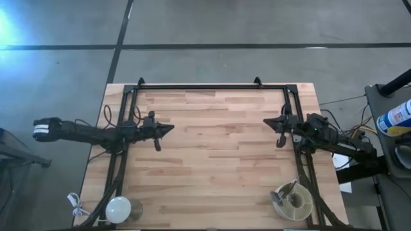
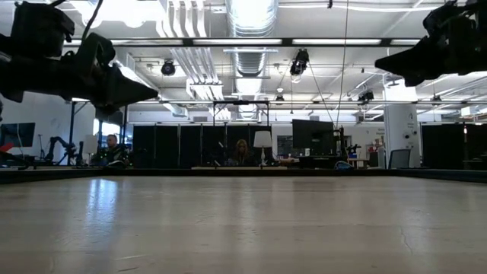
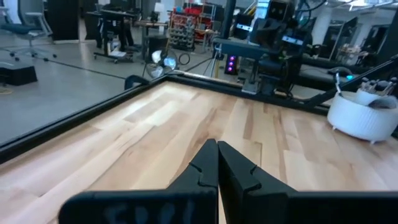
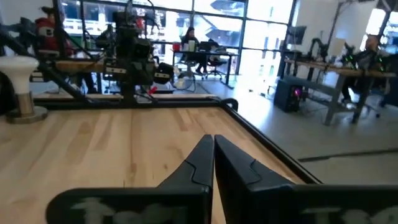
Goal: Put items in baskets/containers
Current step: Return to Home Position
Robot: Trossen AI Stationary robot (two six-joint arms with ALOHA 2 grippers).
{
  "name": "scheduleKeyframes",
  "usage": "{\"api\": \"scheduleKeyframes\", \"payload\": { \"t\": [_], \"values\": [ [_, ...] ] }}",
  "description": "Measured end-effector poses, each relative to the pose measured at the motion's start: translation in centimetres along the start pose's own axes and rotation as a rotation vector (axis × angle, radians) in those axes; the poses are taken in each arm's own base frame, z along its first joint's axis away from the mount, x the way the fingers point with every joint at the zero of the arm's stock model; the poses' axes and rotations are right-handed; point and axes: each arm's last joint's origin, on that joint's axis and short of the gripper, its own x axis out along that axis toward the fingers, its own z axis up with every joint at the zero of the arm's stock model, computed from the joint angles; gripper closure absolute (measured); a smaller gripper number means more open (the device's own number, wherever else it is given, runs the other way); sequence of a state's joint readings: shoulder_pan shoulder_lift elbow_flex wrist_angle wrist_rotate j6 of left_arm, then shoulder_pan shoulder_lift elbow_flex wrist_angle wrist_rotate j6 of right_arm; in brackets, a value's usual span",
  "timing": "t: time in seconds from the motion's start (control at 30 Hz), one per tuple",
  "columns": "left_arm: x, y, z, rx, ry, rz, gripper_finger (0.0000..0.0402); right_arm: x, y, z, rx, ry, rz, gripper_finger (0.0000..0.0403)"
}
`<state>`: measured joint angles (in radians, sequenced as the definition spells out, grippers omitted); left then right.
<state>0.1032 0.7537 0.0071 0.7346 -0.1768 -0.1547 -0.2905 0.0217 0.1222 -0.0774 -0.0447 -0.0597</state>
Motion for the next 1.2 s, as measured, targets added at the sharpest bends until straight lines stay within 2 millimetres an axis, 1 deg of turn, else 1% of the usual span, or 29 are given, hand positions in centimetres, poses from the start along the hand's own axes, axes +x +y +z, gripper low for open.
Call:
{"api": "scheduleKeyframes", "payload": {
  "t": [0.23, 0.33, 0.4, 0.57, 0.8, 1.2],
  "values": [
    [-0.6, 0.1, 0.0, 0.004, 0.018, 0.021, 0.0402, 0.1, 0.0, -0.9, 0.048, -0.014, -0.014, 0.0395],
    [-0.8, 0.2, 0.0, 0.006, 0.030, 0.039, 0.0402, 0.5, 0.2, -2.1, 0.066, -0.019, 0.031, 0.0395],
    [-1.0, 0.3, 0.0, 0.005, 0.035, 0.042, 0.0402, 0.6, 0.3, -2.8, 0.091, -0.004, 0.031, 0.0395],
    [-1.3, 0.4, -0.3, 0.009, 0.071, 0.060, 0.0402, 0.6, 0.5, -2.7, 0.079, -0.006, 0.054, 0.0395],
    [-2.0, 0.5, -0.1, 0.008, 0.064, 0.053, 0.0402, 0.6, 0.5, -2.7, 0.069, -0.004, 0.053, 0.0395],
    [-3.5, 0.0, 0.3, 0.057, 0.039, -0.123, 0.0401, 0.6, 0.5, -2.7, 0.042, -0.004, 0.050, 0.0395]
  ]
}}
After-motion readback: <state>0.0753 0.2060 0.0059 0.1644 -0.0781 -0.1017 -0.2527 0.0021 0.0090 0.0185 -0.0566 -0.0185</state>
